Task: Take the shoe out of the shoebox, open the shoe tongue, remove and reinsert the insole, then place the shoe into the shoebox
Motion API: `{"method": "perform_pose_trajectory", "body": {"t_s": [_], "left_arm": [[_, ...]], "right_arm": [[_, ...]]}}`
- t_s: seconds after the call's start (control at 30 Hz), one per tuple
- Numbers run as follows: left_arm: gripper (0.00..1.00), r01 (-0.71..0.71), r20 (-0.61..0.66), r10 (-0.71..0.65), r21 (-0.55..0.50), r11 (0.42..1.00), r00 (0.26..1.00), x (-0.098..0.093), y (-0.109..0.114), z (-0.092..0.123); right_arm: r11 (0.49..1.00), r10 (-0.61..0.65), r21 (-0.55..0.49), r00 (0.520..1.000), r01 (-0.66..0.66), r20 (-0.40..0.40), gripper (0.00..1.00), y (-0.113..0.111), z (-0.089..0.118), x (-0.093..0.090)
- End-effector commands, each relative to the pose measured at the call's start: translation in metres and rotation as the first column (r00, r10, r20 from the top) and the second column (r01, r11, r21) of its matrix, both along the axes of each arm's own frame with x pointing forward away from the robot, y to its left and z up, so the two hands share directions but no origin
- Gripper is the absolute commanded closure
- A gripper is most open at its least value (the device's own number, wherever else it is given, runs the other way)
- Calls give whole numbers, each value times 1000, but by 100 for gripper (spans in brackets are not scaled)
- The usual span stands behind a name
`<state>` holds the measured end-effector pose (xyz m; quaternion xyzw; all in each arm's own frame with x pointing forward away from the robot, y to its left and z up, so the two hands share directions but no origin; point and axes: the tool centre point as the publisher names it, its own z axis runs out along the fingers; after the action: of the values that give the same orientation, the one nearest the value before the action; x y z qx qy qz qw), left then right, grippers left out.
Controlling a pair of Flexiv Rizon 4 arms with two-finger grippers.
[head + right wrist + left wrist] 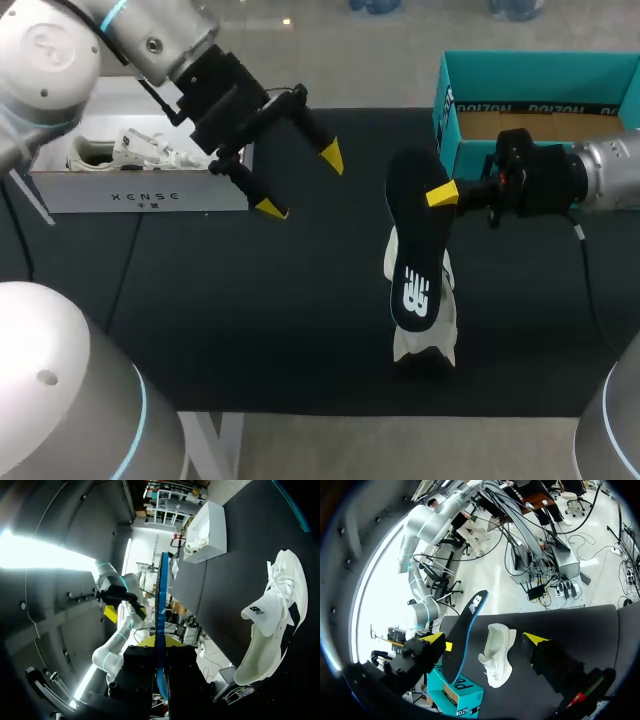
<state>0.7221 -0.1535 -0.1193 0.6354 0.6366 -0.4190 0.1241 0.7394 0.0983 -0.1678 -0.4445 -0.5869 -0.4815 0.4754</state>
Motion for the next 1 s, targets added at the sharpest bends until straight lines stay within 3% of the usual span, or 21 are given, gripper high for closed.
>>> {"method": "perform_pose_trajectory", "body": {"t_s": [0.03, 0.47, 0.67, 0.73, 0.8, 1.0], "left_arm": [[0, -358, -388, 68, -751, 555, 919, -2, 3, -11], [0, -400, -310, 266, -811, 427, 913, -4, -4, -21], [0, -373, -273, 276, -818, 439, 922, 0, -12, -21], [0, -379, -263, 297, -799, 467, 918, 1, -16, -22], [0, -357, -269, 238, -761, 542, 933, 1, -20, -22], [0, -357, -269, 238, -761, 542, 933, 1, -20, -22]], "right_arm": [[1000, -2, -2, 1000, 2, -1, 100, 1, 0, -1], [1000, -2, -2, 1000, 2, -1, 100, 1, 0, -1], [1000, -2, -2, 1000, 2, -1, 100, 1, 0, -1], [1000, -2, -2, 1000, 2, -1, 100, 1, 0, -1], [1000, -2, -2, 1000, 2, -1, 100, 1, 0, -1], [1000, -2, -2, 1000, 2, -1, 100, 1, 0, -1]]}}
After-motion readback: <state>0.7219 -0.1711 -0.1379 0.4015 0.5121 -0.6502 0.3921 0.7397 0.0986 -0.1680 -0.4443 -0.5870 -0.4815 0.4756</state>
